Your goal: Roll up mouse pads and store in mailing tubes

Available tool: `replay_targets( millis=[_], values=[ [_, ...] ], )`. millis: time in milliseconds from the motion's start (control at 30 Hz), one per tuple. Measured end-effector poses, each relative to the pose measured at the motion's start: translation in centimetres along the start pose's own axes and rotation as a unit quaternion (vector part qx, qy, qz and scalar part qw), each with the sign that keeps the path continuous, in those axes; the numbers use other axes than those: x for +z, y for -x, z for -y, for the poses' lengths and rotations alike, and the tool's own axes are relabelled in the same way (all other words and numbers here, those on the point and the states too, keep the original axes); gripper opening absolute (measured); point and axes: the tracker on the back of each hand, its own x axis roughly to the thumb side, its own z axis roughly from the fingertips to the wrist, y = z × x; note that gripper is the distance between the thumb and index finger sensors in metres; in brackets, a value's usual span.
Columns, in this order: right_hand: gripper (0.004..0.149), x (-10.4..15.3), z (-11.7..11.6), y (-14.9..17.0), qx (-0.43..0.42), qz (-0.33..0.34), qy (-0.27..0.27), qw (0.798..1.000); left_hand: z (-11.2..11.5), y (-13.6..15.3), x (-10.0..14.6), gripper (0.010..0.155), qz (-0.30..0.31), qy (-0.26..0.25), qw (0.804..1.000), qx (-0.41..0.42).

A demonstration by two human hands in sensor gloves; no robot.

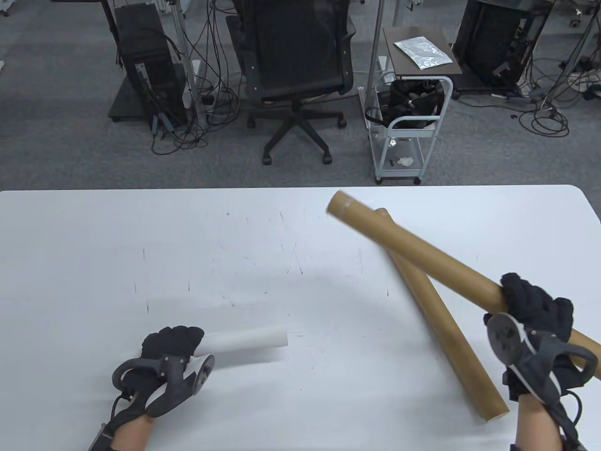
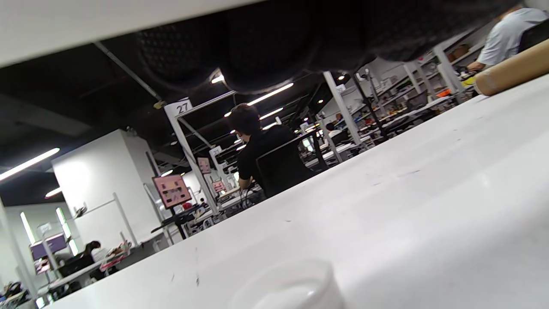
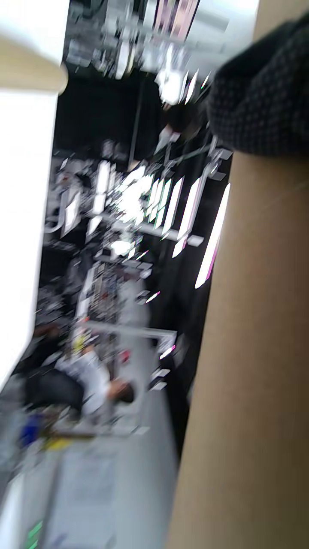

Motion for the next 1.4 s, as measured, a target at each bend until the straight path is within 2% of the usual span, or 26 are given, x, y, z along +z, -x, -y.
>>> replay_targets(
  millis=[167,267,400,567,900,1100,1267,1333,1400],
  values=[
    [0.078,4.4,-0.9,-5.7,0.013,0.088,0.076,0.993,1.6,3.2,-0.4,0.038,-0.069,0.044,0.997,0.016],
    [0.074,5.9,-1.5,-7.1,0.006,0.14,0.069,0.988,2.5,4.3,-0.5,0.038,-0.094,0.064,0.993,0.024],
    [0.073,7.1,-2.1,-7.9,0.057,0.167,0.075,0.981,2.9,4.4,-0.6,0.038,-0.102,0.075,0.991,0.04],
    [0.073,7.0,-3.4,-7.9,0.112,0.165,0.069,0.977,2.4,2.8,-0.7,0.038,-0.069,0.062,0.995,0.026],
    [0.073,6.5,-4.4,-6.8,0.112,0.139,0.054,0.983,2.5,2.5,-0.4,0.038,-0.049,0.052,0.997,0.031],
    [0.074,6.3,-5.3,-5.5,0.107,0.128,0.029,0.986,2.8,2.8,0.3,0.039,0.04,0.063,0.996,0.057],
    [0.074,6.0,-6.2,-3.8,0.1,0.105,-0.007,0.989,1.5,2.0,0.6,0.039,0.065,0.028,0.995,0.069],
    [0.074,6.0,-6.2,-3.4,0.094,0.109,-0.015,0.989,1.3,1.7,0.7,0.039,0.067,0.024,0.995,0.065],
    [0.073,6.1,-6.0,-3.7,0.094,0.141,-0.017,0.985,1.4,1.4,0.9,0.039,0.072,0.018,0.996,0.041]
  ],
)
